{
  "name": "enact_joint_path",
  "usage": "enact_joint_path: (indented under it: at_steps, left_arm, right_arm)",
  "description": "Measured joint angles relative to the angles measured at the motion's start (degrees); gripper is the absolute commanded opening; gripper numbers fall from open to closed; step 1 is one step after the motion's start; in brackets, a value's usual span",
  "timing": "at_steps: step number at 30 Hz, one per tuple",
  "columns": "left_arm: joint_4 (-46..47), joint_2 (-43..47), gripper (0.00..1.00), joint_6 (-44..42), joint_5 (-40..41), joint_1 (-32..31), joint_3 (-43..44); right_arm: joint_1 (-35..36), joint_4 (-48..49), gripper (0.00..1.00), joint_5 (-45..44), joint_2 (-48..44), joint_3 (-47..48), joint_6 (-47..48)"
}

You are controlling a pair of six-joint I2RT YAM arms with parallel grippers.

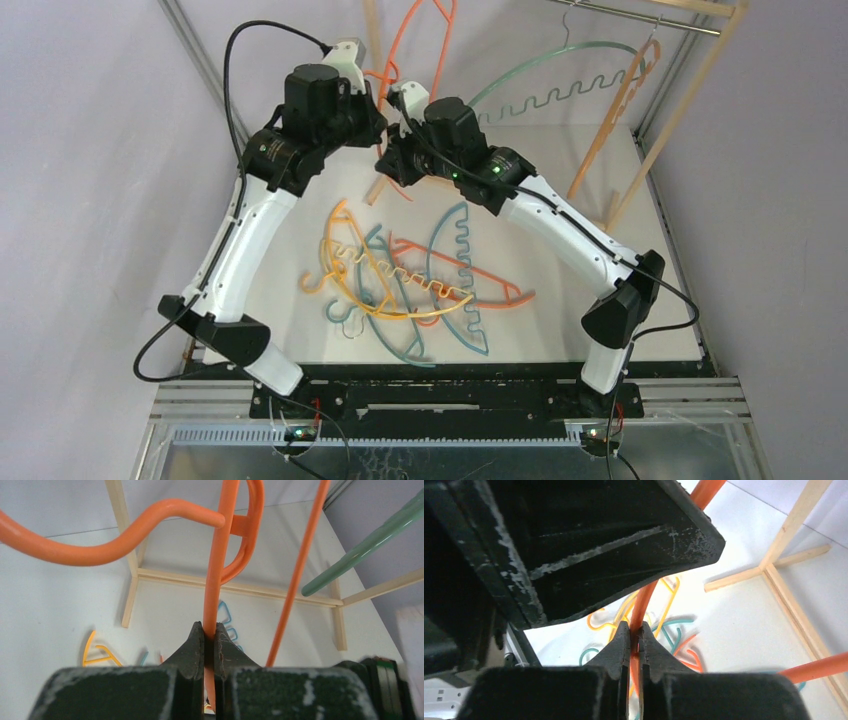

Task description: Organize the hangers

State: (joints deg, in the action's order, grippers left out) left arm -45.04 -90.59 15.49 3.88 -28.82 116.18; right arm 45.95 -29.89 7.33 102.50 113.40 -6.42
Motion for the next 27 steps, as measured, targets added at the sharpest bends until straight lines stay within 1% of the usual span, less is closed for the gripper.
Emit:
enact_joint_path:
  at_steps: [2,3,5,6,8,9,10,12,13,14,15,19,22,27]
  left_arm:
    - [-0.1,0.5,0.07,-0.3,0.2,0.0,-0.4]
    - [0.0,0.8,0.11,-0.5,0.5,0.0,-0.8]
    - [0.2,1.7,0.28,-1.0,0.7,0.1,-2.1]
    - [0.9,2.4,0.30,-0.9,0.9,0.1,-3.3]
    - [1.6,4.8,0.33,-0.9,0.7,0.2,-6.3]
    - [1.8,6.5,0.38,-0.9,0.5,0.2,-8.0]
    - [2.1,8.3,0.44,-0.9,0.3,0.2,-9.7]
    - [3.1,12.0,0.60,-0.6,-0.2,1.1,-12.9]
    - [3.7,13.7,0.70,-0.5,-0.5,1.6,-14.4]
    - [4.4,15.7,0.84,-0.2,-0.9,2.4,-16.3]
    - [4.9,17.2,0.88,-0.3,-1.0,3.1,-17.7]
    - [7.4,22.4,0.94,0.0,-1.4,4.5,-22.7]
    - [8.4,24.5,0.94,0.0,-1.6,4.5,-24.4]
    - [9.5,26.2,0.94,-0.1,-1.6,4.6,-25.8]
  right_arm:
    - [-0.5,1.0,0.00,1.3,0.0,-0.7,-1.5]
    - [-0.6,1.8,0.00,1.9,0.0,-1.2,-1.9]
    - [-0.8,2.7,0.00,3.1,-0.1,-2.1,-2.6]
    - [-0.9,3.2,0.00,3.8,-0.1,-2.6,-2.7]
    - [-1.0,3.5,0.00,4.2,0.0,-3.3,-2.8]
    - [-1.1,3.5,0.00,4.3,0.0,-3.6,-3.0]
    - [-1.4,3.6,0.00,4.5,0.0,-4.1,-3.2]
    - [-2.0,3.8,0.00,4.9,0.0,-5.0,-3.6]
    - [-2.1,4.1,0.00,5.0,0.0,-5.5,-3.8]
    - [-2.2,4.4,0.00,5.2,0.0,-6.1,-4.2]
    - [-2.4,4.5,0.00,5.2,0.0,-6.7,-4.4]
    - [-2.8,5.0,0.00,5.6,0.0,-7.7,-5.5]
    - [-3.7,7.5,0.00,5.8,0.0,-7.7,-7.8]
    - [-6.3,14.8,0.00,5.5,0.0,-7.7,-14.5]
